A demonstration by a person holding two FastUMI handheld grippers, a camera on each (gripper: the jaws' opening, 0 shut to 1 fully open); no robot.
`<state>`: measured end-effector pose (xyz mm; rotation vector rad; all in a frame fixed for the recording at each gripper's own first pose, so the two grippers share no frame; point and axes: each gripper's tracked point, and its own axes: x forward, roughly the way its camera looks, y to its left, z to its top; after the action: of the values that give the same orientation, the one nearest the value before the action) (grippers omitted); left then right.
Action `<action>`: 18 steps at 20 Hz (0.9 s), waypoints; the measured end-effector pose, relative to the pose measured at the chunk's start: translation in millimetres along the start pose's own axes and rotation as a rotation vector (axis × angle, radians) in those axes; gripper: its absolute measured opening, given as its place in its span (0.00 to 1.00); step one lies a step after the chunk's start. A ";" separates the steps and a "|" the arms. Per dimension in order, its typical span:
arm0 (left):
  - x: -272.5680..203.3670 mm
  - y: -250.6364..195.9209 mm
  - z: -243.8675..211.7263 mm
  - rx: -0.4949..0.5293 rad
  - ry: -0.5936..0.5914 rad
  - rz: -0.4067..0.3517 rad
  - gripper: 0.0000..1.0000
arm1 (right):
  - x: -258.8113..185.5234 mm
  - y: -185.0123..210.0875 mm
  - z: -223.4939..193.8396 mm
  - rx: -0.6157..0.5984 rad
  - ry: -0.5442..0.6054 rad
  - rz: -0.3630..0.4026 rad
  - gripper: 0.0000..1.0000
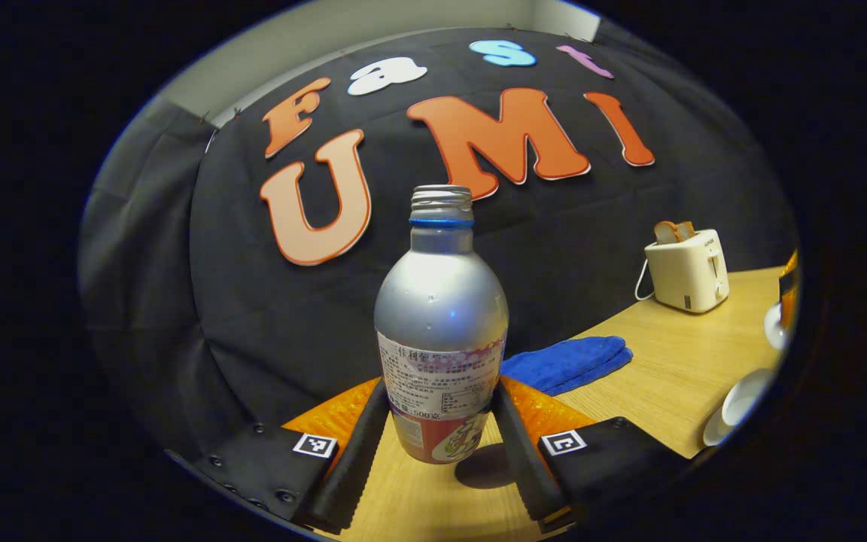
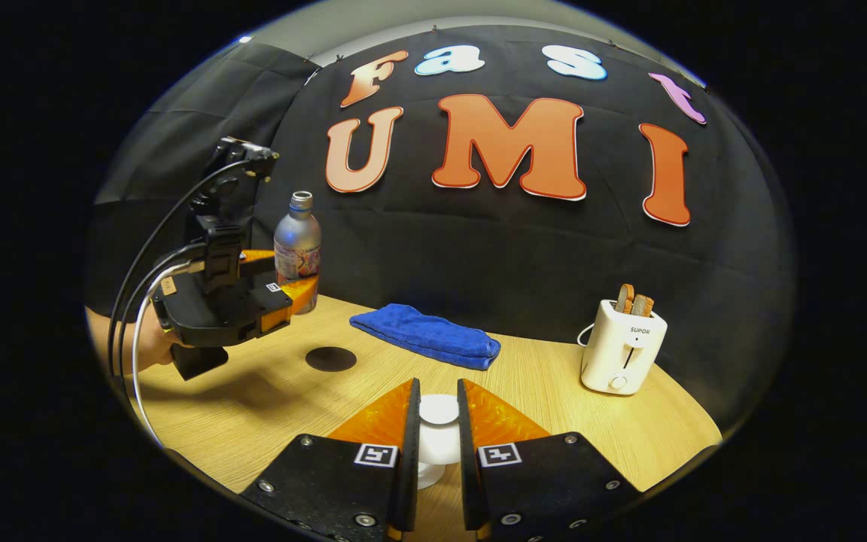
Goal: Open the teacup lid with one hand, grasp the water bottle and pour water into the teacup with the other hand; after pouring, place the water bottle on the coaster and then close the teacup lid.
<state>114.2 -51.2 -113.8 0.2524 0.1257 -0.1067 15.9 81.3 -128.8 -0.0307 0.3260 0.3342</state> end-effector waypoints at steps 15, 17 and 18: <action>37.9 -36.6 -81.0 -0.229 0.186 -0.126 0.84 | 9.3 4.3 -8.8 -0.004 0.025 0.013 0.25; 40.7 -36.6 -84.2 -0.248 0.207 -0.129 0.81 | 9.2 2.9 -10.5 -0.011 0.031 0.009 0.25; 40.8 -38.3 -85.2 -0.265 0.204 -0.133 0.85 | 9.8 2.4 -11.1 -0.013 0.034 0.008 0.25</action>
<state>140.3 -70.0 -210.5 -0.0110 0.3570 -0.1945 20.4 85.7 -142.4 -0.0477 0.3576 0.3438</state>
